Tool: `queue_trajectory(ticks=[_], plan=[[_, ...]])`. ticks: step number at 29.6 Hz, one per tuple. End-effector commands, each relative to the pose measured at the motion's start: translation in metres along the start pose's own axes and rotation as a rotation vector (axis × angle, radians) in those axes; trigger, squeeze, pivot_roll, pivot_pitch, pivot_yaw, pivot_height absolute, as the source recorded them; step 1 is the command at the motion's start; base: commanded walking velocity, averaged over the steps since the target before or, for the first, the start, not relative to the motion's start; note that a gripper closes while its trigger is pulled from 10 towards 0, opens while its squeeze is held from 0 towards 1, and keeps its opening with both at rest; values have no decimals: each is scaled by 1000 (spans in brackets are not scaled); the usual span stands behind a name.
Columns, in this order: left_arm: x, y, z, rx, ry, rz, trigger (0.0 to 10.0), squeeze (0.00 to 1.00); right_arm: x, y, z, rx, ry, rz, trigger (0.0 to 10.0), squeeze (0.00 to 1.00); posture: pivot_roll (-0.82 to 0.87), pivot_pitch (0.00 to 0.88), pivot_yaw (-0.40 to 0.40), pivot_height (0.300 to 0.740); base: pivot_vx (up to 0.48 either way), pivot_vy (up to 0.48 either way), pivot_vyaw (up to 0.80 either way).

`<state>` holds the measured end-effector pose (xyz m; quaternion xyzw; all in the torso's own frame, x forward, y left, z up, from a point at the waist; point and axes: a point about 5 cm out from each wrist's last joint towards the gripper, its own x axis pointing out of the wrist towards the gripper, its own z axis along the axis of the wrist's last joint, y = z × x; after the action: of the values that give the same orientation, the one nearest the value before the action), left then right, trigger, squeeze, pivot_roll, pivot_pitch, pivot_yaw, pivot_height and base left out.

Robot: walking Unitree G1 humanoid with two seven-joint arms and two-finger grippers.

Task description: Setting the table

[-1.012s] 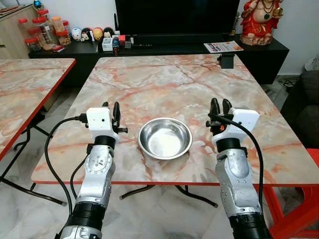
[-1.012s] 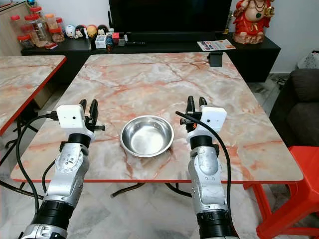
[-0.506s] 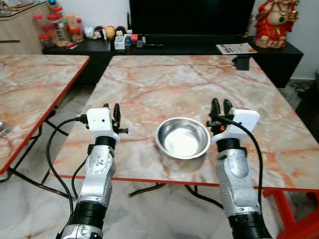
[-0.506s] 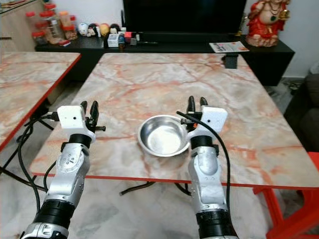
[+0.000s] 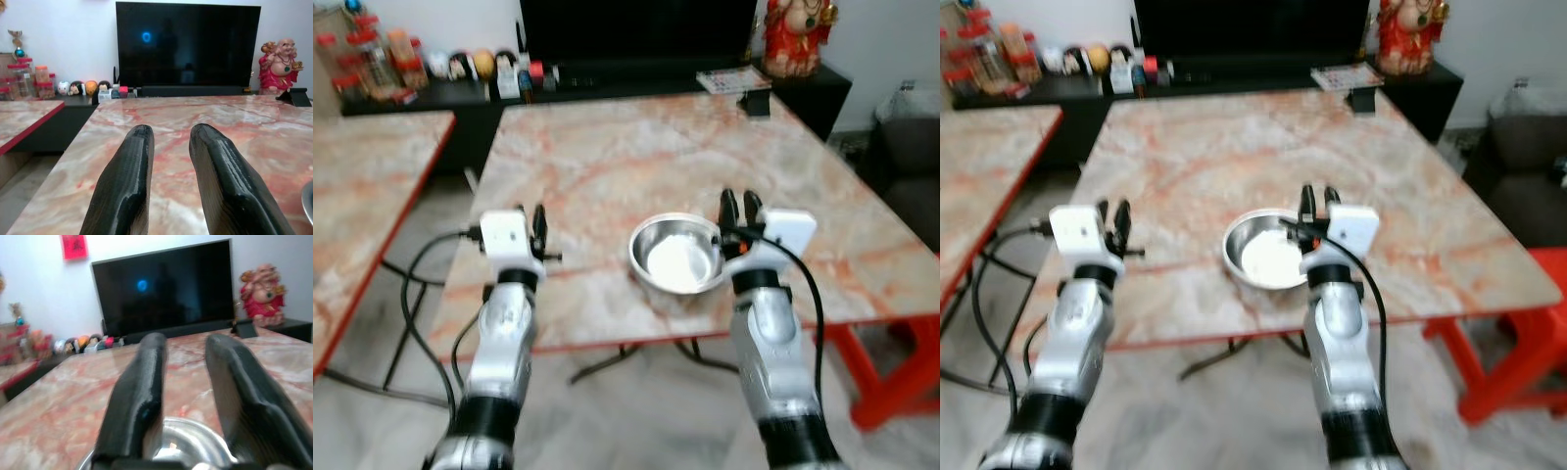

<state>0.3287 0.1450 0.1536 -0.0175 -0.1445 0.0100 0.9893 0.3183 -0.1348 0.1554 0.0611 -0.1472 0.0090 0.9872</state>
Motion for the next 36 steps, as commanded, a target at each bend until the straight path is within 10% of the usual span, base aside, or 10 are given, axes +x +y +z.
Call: queue_trajectory(ticks=[1,36], plan=[[3,4,5,7,-14,10,10000,0,1,4,3,12,-13,5,10000,0,-37,0,36,740,0,424,0],[8,3,7,4,-9,21,10000,0,3,7,4,18,-15,19,10000,0,-34,0,32,740,0,423,0]])
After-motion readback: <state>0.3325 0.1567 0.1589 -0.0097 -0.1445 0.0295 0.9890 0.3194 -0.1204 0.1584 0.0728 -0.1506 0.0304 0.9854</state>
